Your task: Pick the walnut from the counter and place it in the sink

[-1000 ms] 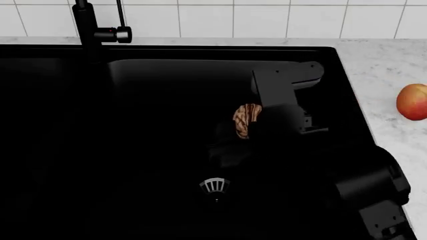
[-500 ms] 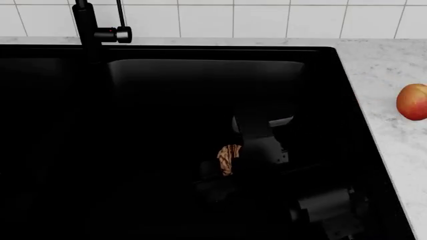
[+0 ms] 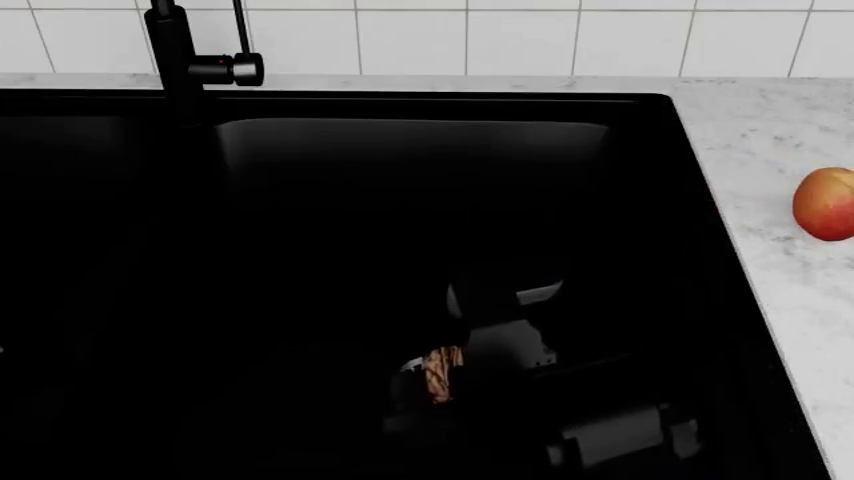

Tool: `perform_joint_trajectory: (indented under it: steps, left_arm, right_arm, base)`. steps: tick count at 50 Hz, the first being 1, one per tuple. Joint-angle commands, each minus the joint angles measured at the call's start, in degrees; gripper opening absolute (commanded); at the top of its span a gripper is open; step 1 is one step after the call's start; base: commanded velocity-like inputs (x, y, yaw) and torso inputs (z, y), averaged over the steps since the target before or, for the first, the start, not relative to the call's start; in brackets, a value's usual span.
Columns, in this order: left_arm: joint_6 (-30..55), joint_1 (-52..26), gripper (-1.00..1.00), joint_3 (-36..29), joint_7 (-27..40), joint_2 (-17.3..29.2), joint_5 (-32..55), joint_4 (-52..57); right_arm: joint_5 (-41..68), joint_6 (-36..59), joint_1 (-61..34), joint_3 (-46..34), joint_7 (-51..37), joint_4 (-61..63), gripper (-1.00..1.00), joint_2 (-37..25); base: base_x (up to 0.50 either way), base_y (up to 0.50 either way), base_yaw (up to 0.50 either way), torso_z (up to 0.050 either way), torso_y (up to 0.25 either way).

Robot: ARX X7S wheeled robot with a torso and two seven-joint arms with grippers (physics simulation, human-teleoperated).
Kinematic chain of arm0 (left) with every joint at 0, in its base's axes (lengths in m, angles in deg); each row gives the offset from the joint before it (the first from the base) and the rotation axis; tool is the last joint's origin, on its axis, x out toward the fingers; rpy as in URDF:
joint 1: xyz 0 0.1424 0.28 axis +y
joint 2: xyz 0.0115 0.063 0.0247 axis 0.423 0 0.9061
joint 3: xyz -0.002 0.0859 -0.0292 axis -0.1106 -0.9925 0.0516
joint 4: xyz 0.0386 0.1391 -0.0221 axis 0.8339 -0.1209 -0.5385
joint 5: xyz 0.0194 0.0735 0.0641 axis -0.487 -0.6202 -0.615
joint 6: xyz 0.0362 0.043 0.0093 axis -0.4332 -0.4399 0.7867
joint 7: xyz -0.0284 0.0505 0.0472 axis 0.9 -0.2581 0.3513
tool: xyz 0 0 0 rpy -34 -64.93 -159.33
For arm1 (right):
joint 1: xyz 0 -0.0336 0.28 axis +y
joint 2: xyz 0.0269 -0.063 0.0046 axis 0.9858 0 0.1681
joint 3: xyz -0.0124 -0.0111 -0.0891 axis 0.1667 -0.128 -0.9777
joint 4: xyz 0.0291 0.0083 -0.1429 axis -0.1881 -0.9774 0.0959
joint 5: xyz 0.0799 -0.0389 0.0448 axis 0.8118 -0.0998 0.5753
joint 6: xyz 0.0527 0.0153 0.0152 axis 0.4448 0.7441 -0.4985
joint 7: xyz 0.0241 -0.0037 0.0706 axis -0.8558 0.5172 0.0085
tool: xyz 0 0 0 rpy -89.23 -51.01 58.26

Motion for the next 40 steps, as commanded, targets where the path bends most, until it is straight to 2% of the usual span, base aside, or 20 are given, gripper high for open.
perform_joint_trajectory:
  steps: [1,13,14,40]
  left_arm:
    - [-0.4,0.3,1.00,0.2,0.1,0.1,0.2,-0.3]
    - [-0.8,0.4,1.00,0.3,0.1,0.2,0.4,-0.8]
    - [-0.8,0.3,1.00,0.3,0.1,0.2,0.4,-0.8]
    - [-1.1,0.2,1.00,0.2,0.3,0.4,0.9,-0.9]
  right_arm:
    - [-1.0,0.4,0.1,-1.0,2.1,-1.1,-1.00,0.5]
    - [-1.2,-0.1,-0.1,-1.3,2.3,-1.6,-1.00,0.6]
    - [-1.3,-0.1,-0.1,-1.4,2.3,-1.4,1.00,0.5]
    - [0.5,0.7,-1.3,0.5,0.8,2.5,1.00,-1.0]
  base:
    - [0.00,0.00,0.00,0.000,0.000]
    - [0.00,0.00,0.00,0.000,0.000]
    - [0.00,0.00,0.00,0.000,0.000]
    - [0.00,0.00,0.00,0.000,0.000]
